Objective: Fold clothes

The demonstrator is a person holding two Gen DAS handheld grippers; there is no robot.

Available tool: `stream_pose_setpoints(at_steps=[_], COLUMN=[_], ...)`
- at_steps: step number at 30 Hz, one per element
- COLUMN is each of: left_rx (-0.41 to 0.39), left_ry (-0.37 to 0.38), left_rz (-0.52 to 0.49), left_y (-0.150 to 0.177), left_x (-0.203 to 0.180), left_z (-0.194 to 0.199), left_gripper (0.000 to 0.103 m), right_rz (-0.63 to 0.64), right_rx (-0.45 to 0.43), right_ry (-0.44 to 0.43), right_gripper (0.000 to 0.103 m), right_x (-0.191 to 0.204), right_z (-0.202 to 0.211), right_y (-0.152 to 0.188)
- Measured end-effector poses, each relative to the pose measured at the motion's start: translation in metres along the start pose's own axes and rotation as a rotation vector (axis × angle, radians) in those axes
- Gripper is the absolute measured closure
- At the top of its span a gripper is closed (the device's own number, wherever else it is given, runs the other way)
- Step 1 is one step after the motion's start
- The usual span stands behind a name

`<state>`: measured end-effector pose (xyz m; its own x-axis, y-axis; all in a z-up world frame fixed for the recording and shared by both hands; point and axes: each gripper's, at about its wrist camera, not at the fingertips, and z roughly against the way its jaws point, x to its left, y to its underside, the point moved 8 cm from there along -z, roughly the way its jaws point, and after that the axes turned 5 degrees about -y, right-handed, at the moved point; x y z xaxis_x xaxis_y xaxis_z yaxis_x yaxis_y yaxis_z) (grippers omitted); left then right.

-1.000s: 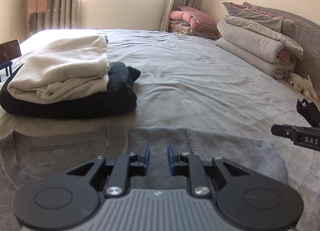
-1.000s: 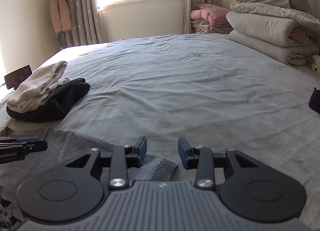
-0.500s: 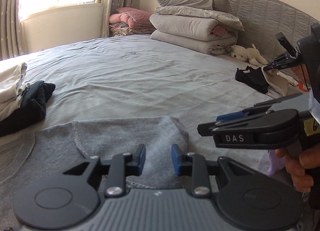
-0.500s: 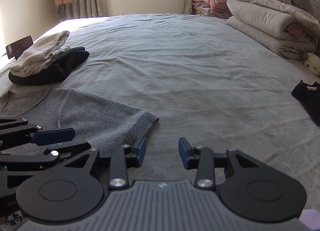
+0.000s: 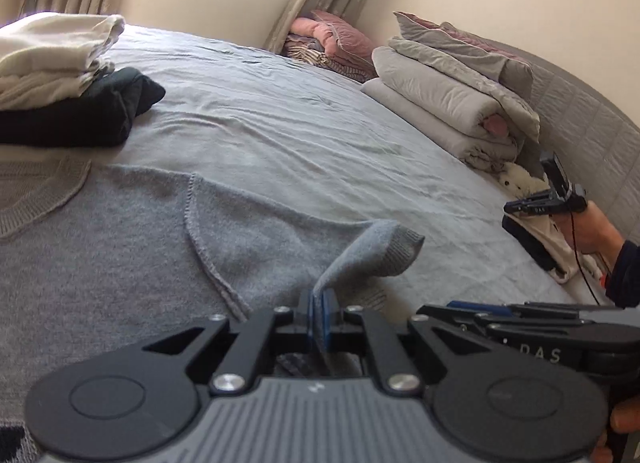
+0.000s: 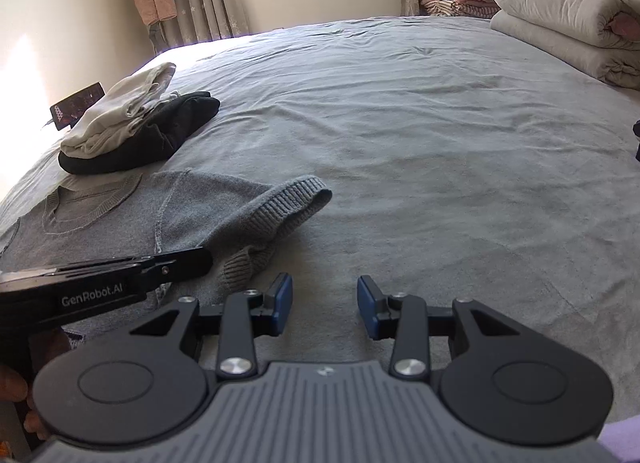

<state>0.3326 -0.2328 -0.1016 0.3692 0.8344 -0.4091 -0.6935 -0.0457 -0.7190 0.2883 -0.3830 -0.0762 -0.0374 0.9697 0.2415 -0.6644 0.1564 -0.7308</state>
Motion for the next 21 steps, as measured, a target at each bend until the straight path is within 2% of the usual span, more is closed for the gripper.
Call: stream_pose_setpoints(at_steps=[2,6,10,13,14,16,17,20,21], left_rx=[0.006,0.008,0.006,0.005,0.004,0.003,0.002,0.000,0.000], left_ry=[0.033,0.071,0.076,0.076,0.075,0.074,0.073,0.071,0.070], left_rz=[0.094,0.182,0.182,0.178,0.177,0.173,0.169,0.165,0.164], left_y=[0.001,0.005,0.008,0.009,0.008,0.008,0.008,0.008,0.008], left_x=[0.014,0.026,0.024,0.023,0.023,0.024,0.025,0.026,0.026], left_z=[-0.001,-0.001,-0.002,-0.003,-0.003,-0.003,-0.002,-0.002,-0.002], left_gripper=[0.098,0.098,0.096,0.096,0.096,0.096,0.096,0.096,0.096], right_rz=[-0.016,-0.034,-0.010,0.032,0.035,0.032,0.026,-0.012,-0.038], right_rx=[-0.011,-0.041,-0.045,-0.051,-0.050,-0.039,-0.032,-0.024,-0.025], right_ry=[-0.053,-0.141,-0.190,-0.191,-0.193,-0.217,-0.231,-0.243,-0.253], right_gripper=[0.063,0.063,0.063,0.065,0.067,0.087,0.089,0.089,0.085], right_x=[0.005,0.018,0.034,0.043,0.045,0.049,0.050,0.046,0.043], right_z=[-0.004,-0.013,-0.022,-0.028,-0.029,-0.032,-0.032,-0.029,-0.027], right_y=[0.000,-0.001,0.001,0.003,0.003,0.004,0.004,0.003,0.002])
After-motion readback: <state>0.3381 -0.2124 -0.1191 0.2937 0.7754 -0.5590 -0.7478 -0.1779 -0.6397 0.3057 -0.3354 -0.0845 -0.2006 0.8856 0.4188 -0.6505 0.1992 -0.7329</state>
